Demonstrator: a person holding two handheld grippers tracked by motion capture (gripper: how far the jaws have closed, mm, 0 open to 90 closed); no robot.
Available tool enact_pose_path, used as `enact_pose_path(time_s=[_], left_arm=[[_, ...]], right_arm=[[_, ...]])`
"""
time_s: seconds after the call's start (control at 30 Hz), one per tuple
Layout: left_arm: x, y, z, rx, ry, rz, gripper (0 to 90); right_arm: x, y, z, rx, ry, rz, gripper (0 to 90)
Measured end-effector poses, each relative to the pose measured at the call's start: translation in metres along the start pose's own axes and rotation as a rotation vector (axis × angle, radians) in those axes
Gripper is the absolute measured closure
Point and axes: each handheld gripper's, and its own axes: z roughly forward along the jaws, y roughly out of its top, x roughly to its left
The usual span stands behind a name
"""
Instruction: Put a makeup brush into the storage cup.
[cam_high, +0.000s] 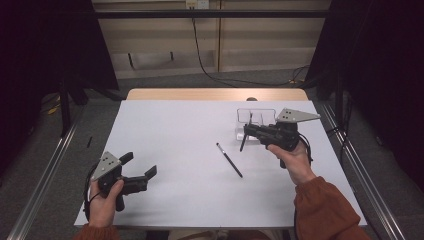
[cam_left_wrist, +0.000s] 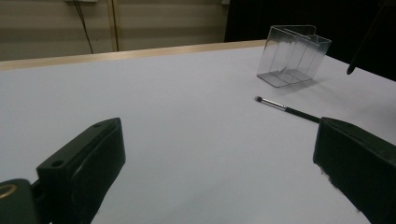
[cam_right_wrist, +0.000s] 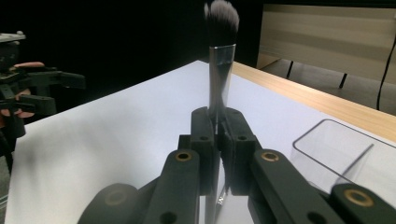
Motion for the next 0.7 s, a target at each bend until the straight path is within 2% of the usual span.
enact_pose_path(time_s=[0.07,0.13,0.2,0.33,0.43,0.6,0.7], left_arm=[[-0.001,-0.003,-0.003,-0.02,0.0,0.008,2.4],[-0.002,-0.005,-0.004,-0.024,0.019,0.038,2.0],[-0.001,-0.005,-0.003,-0.023,0.003,0.027,2.4],[0.002,-0.006,-0.002,-0.015,0.001,0.032,2.3],[0.004,-0.007,-0.001,-0.015,0.006,0.017,2.4],[0.002,-0.005,-0.006,-0.04,-0.011,0.025,2.0],[0.005,-0.007,-0.005,-0.021,-0.005,0.031,2.1]], right_arm=[[-0.002,-0.001,0.0,0.0,-0.004,0.01,84.2],[-0.002,-0.001,0.0,-0.002,-0.005,0.011,84.1],[-0.002,0.0,0.0,-0.008,-0.006,0.008,84.2],[-0.004,0.003,0.001,-0.002,-0.016,0.003,84.2],[-0.008,0.007,0.0,-0.005,-0.028,0.003,84.1],[-0.013,0.017,-0.002,0.001,-0.057,0.0,84.1],[-0.016,0.023,-0.003,-0.015,-0.068,0.002,84.1]])
